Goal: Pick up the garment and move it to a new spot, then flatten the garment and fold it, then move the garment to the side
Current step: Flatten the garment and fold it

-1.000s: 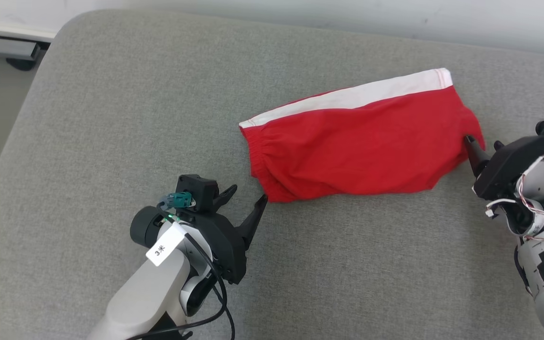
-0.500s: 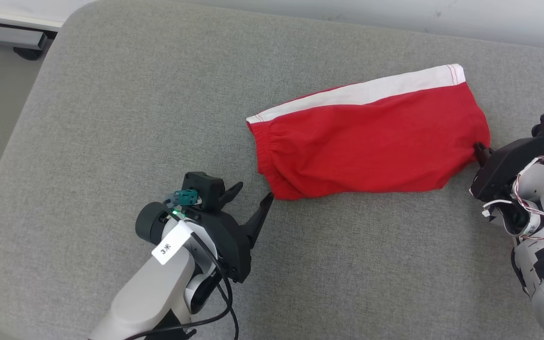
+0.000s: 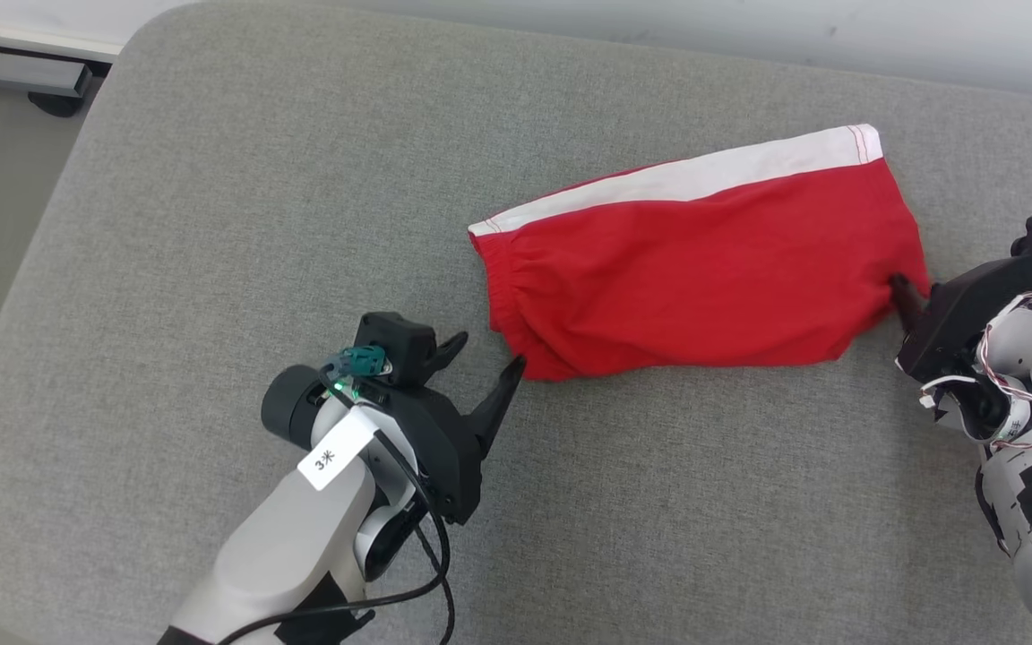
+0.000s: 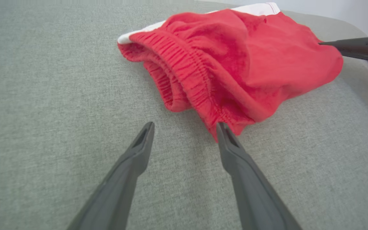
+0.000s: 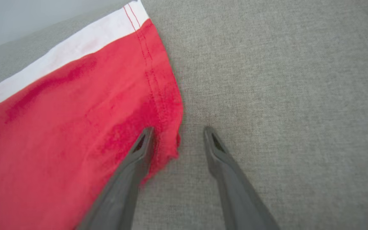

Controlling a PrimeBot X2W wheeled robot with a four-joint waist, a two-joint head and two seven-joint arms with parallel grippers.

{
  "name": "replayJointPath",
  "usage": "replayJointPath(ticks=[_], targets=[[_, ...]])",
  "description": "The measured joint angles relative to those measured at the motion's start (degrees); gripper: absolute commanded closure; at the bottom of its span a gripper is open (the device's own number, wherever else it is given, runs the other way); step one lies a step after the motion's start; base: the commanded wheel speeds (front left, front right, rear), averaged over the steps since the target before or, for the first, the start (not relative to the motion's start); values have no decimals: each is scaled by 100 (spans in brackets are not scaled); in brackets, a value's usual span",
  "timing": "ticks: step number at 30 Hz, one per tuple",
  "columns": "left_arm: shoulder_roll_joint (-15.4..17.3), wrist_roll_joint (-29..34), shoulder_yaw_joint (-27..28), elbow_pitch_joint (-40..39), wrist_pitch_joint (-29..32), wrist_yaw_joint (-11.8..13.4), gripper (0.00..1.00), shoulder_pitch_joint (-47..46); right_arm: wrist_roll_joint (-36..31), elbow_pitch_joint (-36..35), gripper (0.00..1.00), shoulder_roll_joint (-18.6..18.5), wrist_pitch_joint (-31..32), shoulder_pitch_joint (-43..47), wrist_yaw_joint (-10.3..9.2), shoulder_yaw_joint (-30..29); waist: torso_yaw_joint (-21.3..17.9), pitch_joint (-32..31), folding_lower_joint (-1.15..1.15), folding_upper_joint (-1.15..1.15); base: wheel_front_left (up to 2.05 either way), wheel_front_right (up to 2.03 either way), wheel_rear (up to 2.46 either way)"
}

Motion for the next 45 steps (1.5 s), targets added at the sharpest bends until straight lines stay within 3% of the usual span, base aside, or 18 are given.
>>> replayJointPath(ticks=[20, 21, 23, 26, 27, 28, 45], targets=[[-35, -347, -490, -76, 12, -37, 0, 1, 0, 154, 0, 98, 54, -111, 5, 81, -99, -67, 0, 0, 0, 0, 0], [-35, -370, -516, -76, 33, -37, 13, -1, 0, 156, 0, 121, 54, -119, 5, 85, -116, -63, 0, 0, 0, 0, 0], [-34, -420, -541, -64, 55, -37, 51, -1, 0, 175, 0, 140, 70, -161, 7, 102, -150, -57, 0, 0, 0, 0, 0], [-37, -488, -627, -63, 98, -37, 65, -5, 1, 205, 0, 110, 73, -191, 7, 91, -186, -50, 0, 0, 0, 0, 0], [-37, -513, -641, -57, 103, -37, 77, -7, 1, 224, 0, 97, 73, -191, 9, 89, -193, -49, 0, 0, 0, 0, 0], [-36, -513, -648, -47, 104, -37, 100, -11, 1, 235, 0, 90, 71, -191, 23, 83, -200, -50, 0, 0, 0, 0, 0], [-15, -728, -859, 83, 154, -37, 100, -71, 0, 443, 0, 70, 154, -220, 33, 131, -153, -124, 0, 0, 0, 0, 0]])
